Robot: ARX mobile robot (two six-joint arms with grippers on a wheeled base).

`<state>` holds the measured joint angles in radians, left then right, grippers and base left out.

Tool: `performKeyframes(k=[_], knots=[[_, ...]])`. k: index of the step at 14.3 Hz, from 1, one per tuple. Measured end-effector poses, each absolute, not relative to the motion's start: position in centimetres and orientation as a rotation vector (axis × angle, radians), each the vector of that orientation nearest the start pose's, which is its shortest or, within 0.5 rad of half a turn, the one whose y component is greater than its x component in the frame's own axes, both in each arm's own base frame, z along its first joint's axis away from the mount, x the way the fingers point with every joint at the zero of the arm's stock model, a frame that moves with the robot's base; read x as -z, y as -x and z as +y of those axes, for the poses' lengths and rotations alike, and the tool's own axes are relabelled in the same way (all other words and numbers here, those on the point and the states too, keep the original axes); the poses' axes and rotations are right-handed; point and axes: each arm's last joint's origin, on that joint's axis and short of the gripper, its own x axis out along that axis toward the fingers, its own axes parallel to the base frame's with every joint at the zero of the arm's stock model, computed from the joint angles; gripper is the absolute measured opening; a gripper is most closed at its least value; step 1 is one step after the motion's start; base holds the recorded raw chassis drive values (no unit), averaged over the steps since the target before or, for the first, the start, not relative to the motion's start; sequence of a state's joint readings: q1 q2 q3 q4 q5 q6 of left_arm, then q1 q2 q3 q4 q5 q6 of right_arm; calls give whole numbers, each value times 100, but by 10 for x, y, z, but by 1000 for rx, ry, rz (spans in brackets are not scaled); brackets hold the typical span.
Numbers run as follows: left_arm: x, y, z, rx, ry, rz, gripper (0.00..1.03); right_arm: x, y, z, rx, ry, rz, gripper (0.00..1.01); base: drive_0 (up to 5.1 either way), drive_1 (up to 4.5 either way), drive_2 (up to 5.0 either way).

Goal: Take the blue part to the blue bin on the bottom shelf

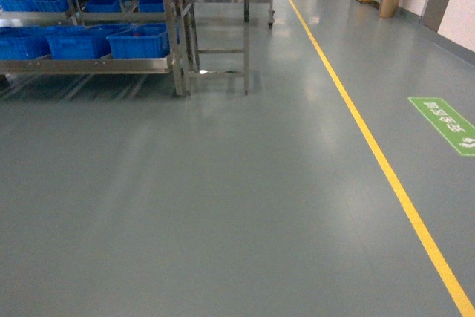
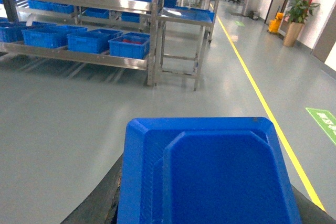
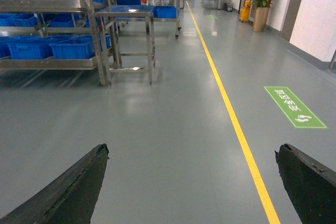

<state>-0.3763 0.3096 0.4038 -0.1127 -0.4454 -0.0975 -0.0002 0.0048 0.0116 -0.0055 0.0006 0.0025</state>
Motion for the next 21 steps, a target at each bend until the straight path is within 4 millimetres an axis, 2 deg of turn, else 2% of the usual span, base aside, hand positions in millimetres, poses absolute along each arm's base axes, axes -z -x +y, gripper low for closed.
performKeyframes(k=[21], knots=[[-265, -98, -25, -68, 91, 11, 44, -167, -97, 0, 1, -2, -4, 98, -2, 422, -426]])
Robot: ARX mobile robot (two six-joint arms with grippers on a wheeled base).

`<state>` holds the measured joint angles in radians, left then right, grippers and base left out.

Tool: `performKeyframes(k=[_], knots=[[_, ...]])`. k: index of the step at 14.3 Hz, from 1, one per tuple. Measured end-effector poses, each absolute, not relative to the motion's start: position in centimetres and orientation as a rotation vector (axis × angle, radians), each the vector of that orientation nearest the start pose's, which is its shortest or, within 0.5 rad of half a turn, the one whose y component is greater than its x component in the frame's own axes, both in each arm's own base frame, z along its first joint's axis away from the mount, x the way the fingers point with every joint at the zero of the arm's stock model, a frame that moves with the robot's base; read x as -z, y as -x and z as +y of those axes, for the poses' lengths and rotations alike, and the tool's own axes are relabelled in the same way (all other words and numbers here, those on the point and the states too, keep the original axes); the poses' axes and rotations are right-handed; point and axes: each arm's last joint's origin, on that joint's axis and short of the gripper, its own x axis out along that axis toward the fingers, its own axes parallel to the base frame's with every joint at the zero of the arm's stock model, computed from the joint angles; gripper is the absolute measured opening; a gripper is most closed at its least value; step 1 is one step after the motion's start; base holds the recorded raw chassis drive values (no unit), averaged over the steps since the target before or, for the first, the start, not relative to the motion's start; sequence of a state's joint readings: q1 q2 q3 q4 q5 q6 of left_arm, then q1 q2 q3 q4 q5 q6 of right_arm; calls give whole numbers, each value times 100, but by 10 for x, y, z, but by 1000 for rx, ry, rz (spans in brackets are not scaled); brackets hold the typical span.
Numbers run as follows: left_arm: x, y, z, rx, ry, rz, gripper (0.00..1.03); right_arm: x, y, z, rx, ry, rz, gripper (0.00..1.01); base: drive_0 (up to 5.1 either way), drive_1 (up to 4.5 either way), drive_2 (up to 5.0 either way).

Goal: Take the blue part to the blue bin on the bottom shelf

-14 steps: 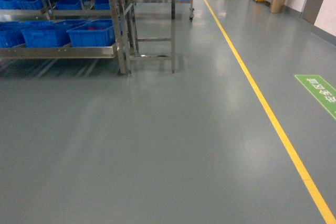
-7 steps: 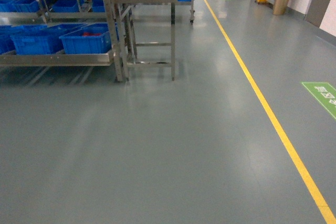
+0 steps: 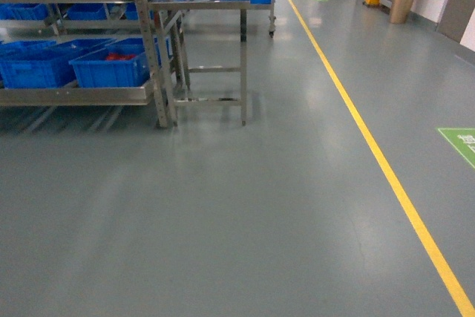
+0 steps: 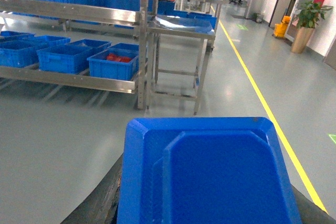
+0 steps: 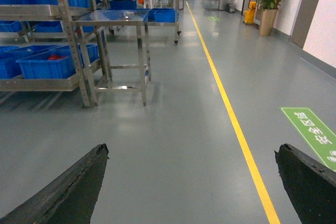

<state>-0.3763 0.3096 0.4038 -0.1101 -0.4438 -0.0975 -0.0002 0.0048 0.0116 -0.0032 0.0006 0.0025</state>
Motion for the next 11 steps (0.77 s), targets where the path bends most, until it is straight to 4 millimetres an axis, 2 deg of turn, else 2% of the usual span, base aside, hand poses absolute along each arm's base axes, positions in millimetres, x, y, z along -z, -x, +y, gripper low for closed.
performKeyframes(k=[11], knots=[[-265, -98, -25, -66, 91, 13, 44, -166, -97, 0, 0, -2, -1, 98, -4, 421, -429]])
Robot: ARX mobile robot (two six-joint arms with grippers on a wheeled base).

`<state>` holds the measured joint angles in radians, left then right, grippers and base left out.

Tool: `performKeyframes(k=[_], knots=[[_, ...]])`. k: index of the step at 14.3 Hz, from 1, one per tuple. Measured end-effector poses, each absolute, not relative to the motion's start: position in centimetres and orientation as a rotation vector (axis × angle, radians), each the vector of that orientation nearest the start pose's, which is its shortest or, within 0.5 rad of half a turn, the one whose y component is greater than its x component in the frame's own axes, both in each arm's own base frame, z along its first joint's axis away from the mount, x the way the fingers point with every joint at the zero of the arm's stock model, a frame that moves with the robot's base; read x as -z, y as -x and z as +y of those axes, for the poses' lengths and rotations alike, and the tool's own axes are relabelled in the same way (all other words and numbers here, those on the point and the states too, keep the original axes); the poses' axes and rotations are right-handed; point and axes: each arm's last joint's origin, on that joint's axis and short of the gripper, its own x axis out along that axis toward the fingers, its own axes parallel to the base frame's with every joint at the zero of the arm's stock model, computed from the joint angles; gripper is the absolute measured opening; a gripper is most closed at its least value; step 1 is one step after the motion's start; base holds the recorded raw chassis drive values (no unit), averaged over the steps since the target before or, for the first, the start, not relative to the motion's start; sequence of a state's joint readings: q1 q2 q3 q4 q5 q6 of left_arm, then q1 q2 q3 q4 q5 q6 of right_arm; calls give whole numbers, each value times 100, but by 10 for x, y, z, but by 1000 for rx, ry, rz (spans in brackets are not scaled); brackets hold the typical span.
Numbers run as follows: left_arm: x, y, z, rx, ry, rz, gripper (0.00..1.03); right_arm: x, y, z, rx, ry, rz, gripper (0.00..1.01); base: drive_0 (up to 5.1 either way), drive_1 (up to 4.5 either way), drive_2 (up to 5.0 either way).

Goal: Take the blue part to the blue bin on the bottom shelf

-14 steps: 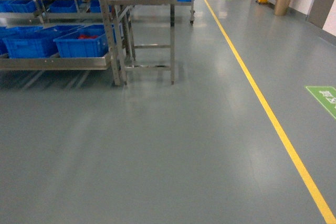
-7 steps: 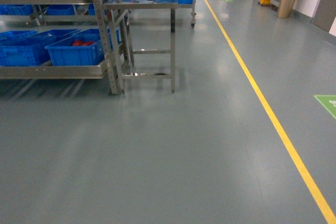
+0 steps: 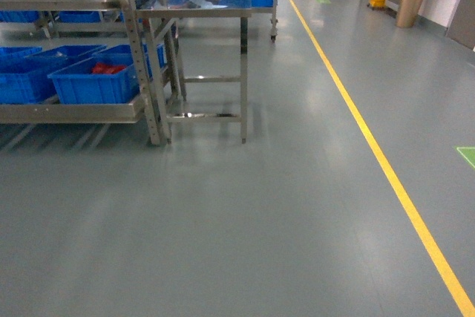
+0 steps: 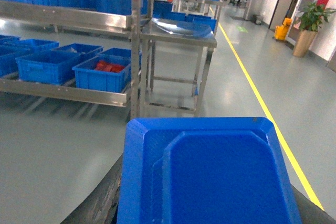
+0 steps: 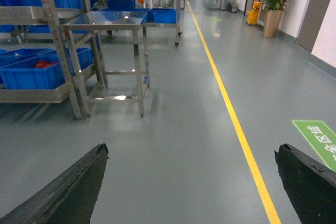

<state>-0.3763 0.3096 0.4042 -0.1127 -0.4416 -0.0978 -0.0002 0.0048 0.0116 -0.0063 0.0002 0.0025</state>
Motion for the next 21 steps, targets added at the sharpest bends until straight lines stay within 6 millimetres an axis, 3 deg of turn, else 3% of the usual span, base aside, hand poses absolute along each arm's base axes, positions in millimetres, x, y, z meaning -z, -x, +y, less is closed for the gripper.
performKeyframes(k=[21], knots=[[-265, -98, -26, -68, 88, 18, 43, -167, -97, 0, 0, -2, -3, 98, 0, 426, -426]])
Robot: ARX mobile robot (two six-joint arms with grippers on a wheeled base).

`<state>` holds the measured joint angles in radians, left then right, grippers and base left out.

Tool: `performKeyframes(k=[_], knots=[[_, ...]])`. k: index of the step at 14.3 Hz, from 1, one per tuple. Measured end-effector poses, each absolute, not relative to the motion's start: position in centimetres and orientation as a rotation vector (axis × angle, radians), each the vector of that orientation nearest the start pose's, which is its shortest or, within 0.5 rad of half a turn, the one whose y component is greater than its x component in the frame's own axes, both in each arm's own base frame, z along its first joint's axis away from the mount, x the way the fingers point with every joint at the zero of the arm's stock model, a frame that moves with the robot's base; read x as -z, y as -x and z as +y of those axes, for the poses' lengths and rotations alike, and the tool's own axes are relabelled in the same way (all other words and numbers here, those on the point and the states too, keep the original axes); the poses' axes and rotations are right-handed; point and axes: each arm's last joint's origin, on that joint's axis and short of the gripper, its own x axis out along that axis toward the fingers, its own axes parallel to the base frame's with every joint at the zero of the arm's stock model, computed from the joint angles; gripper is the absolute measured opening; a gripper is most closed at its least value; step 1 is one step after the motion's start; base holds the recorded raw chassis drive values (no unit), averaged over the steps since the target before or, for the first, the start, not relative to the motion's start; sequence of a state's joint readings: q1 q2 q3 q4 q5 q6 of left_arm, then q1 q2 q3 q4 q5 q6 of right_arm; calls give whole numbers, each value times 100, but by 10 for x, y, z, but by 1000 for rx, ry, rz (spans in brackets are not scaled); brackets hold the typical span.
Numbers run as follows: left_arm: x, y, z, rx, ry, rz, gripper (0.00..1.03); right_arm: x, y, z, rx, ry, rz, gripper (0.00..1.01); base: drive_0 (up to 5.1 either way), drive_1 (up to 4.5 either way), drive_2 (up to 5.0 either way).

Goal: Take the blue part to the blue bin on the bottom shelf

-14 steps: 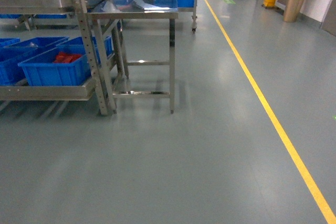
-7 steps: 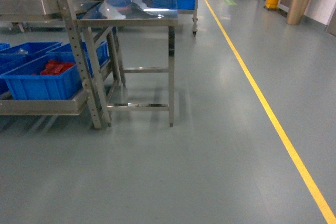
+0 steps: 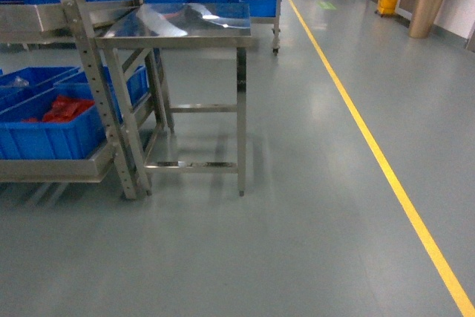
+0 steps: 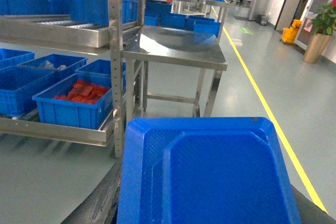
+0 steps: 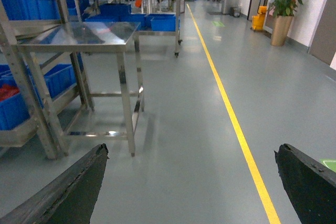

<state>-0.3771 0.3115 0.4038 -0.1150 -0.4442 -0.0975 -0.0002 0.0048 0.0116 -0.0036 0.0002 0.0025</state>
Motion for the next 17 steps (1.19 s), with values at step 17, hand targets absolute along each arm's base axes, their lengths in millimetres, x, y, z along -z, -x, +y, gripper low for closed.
performKeyframes(k=[17], knots=[[-265, -98, -26, -68, 92, 10, 43, -167, -97, 0, 0, -2, -2, 98, -1, 428, -429]])
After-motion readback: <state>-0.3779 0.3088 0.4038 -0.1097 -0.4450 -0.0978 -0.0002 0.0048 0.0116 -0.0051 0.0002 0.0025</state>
